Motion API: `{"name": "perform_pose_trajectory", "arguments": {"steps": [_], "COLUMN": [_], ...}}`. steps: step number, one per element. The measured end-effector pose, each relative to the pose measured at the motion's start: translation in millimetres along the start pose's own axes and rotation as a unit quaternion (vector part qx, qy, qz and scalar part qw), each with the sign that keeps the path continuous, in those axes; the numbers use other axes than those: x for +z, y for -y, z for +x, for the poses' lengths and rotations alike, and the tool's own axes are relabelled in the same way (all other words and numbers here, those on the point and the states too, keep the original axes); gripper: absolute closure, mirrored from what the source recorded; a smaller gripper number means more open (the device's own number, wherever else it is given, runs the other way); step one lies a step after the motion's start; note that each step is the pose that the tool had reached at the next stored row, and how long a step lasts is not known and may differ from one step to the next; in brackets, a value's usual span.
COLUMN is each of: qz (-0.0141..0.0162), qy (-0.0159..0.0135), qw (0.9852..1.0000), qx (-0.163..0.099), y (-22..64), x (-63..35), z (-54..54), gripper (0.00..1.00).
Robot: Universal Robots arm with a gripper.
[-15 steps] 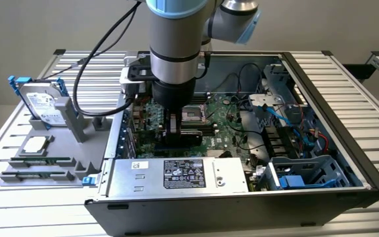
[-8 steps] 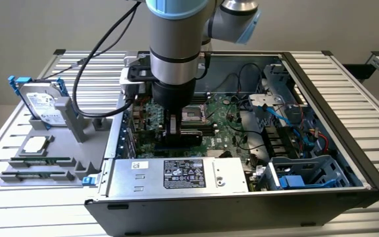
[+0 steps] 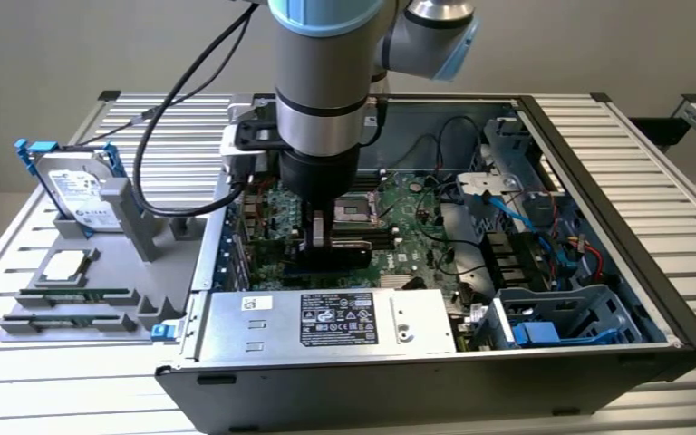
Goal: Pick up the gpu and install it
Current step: 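Insert the gpu into the slot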
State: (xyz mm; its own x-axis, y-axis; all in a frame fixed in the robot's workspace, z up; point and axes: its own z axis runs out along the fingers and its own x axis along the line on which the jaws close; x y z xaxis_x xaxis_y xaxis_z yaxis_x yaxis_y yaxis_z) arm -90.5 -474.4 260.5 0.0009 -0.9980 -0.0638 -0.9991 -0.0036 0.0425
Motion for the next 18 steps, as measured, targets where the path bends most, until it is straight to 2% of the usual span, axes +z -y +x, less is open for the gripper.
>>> {"name": "perform_pose_trajectory", "arguments": {"steps": [18], "qz": [-0.0001], "qy": [0.0001], "qw": [1.0000], "qx": [0.004], "y": [0.7], "x": [0.3], "z": [-2.8], "gripper": [0.73]}}
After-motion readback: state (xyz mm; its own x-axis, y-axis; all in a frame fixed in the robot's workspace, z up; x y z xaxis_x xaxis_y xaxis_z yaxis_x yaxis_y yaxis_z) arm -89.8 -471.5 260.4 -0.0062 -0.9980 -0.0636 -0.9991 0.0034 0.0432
